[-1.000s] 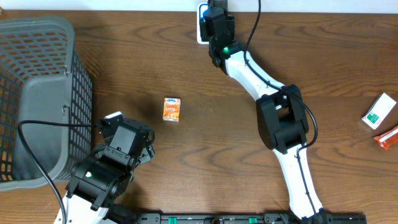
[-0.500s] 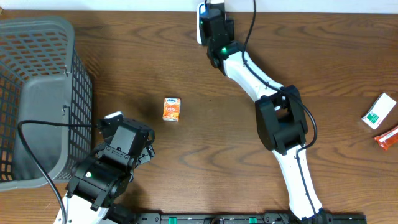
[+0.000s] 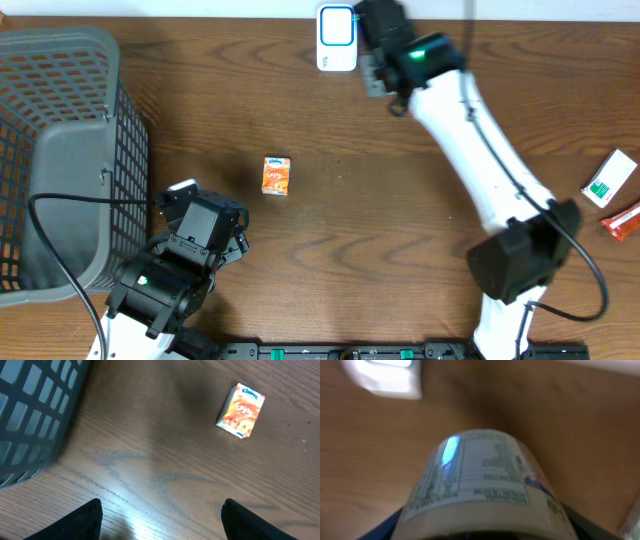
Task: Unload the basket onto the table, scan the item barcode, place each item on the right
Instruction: 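Carry the bottle to the right edge and set it down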
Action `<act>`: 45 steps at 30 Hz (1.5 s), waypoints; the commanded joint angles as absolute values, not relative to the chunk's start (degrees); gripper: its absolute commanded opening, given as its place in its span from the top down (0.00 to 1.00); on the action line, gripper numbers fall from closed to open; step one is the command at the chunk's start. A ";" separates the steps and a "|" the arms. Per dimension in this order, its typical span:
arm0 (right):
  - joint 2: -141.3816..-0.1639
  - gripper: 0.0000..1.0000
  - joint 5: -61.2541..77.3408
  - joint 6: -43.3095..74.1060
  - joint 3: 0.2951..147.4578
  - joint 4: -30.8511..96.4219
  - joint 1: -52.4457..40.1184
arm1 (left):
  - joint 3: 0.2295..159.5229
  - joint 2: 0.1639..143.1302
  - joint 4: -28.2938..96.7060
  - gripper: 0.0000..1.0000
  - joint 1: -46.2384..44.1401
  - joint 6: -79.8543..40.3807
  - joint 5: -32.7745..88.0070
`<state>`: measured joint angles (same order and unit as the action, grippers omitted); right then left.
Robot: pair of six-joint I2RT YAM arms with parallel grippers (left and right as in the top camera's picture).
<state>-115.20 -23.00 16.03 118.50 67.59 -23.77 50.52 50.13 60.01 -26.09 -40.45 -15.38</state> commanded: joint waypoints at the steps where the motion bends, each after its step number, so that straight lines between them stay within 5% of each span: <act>1: -116.73 0.50 -24.51 23.81 118.26 74.32 -18.02 | 50.52 50.15 60.20 0.23 -26.17 -40.10 -16.12; 6: -117.89 0.51 -22.98 24.23 117.49 78.85 -8.80 | 50.52 50.15 60.20 0.23 -26.17 -40.10 -16.12; 19: -118.26 0.45 -10.81 29.80 102.37 65.04 14.79 | 50.52 50.15 60.18 0.23 -26.17 -40.12 -16.12; 34: -118.26 0.36 -5.15 36.03 87.48 52.93 26.26 | 50.52 50.15 60.18 0.23 -26.17 -40.10 -16.12; 40: -118.24 0.01 -7.38 34.57 88.01 52.21 28.64 | 50.52 50.15 60.18 0.23 -26.17 -40.10 -16.12; 45: -117.71 0.01 -3.01 34.24 93.36 57.63 31.86 | 50.52 50.15 60.18 0.23 -26.17 -40.10 -16.12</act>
